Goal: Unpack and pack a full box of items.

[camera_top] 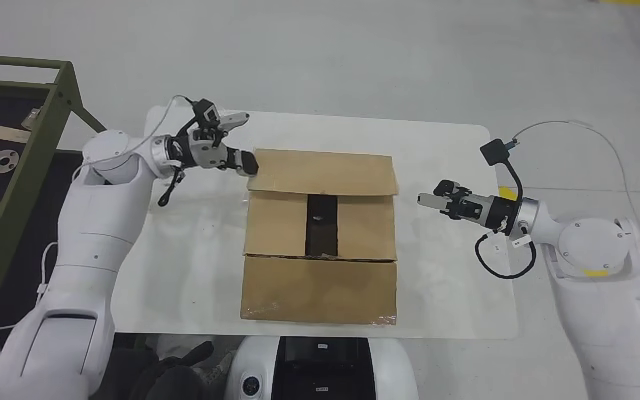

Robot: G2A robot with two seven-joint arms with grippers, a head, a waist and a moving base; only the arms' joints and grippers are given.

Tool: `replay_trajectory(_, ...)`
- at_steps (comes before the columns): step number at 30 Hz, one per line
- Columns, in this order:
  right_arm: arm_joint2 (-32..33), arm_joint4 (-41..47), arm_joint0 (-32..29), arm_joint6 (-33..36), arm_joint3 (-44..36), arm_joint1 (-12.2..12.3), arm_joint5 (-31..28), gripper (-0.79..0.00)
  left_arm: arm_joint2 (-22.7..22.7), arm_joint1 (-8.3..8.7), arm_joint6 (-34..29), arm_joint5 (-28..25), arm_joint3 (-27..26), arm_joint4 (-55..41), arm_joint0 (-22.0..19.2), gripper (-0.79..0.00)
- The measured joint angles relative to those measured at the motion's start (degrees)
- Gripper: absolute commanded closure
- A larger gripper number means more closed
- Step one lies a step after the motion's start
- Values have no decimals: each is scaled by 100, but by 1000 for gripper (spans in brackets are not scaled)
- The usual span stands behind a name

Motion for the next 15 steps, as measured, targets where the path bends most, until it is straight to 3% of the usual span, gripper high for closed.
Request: replay_trajectory(15, 0, 0, 0, 0, 0, 0, 0, -785, 193, 5, 278, -404, -190, 479, 96, -785)
